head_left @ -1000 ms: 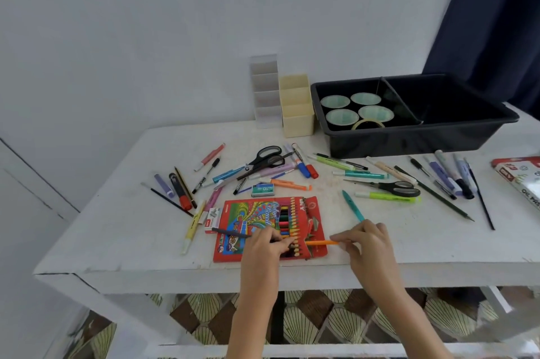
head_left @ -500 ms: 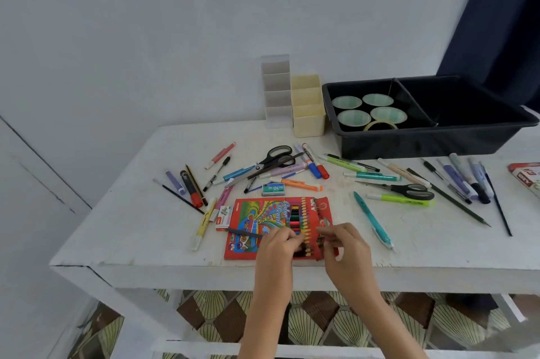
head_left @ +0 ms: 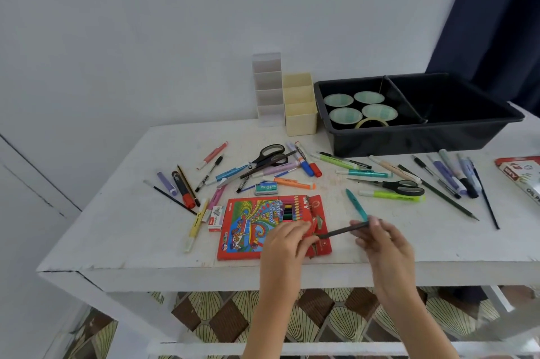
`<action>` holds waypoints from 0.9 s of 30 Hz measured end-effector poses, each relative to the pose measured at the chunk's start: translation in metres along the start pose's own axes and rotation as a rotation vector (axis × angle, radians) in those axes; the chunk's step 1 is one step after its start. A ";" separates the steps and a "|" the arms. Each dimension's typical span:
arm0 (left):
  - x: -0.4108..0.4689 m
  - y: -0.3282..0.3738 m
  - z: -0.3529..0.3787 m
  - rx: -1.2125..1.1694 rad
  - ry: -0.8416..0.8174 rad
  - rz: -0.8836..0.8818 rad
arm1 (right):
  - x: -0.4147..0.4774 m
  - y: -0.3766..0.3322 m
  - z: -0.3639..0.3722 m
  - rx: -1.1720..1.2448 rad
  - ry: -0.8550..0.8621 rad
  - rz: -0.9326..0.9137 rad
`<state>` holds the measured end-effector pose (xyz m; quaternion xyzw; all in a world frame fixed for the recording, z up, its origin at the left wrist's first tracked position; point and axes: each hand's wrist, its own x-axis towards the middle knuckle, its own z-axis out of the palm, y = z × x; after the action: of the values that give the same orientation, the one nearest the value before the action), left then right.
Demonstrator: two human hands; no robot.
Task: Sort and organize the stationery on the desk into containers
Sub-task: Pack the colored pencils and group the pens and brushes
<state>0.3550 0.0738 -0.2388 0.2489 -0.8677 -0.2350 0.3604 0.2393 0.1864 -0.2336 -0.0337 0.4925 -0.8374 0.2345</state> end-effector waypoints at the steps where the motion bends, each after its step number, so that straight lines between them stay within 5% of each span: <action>1: -0.001 -0.003 -0.004 -0.002 -0.002 -0.035 | 0.004 -0.005 -0.005 0.001 0.063 -0.033; 6: -0.005 -0.023 -0.025 0.040 -0.222 -0.146 | 0.016 -0.015 -0.027 -0.130 0.273 -0.228; 20: -0.014 -0.038 -0.018 0.018 -0.192 -0.112 | 0.005 -0.005 -0.014 -0.183 0.039 0.036; 23: -0.015 -0.036 -0.015 0.016 -0.167 -0.100 | -0.006 0.010 -0.004 -0.495 -0.105 0.014; 27: -0.017 -0.037 -0.014 0.004 -0.188 -0.104 | -0.007 0.026 0.006 -1.050 -0.211 -0.311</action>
<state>0.3854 0.0525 -0.2602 0.2710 -0.8842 -0.2740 0.2641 0.2564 0.1740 -0.2510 -0.3021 0.8066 -0.4965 0.1078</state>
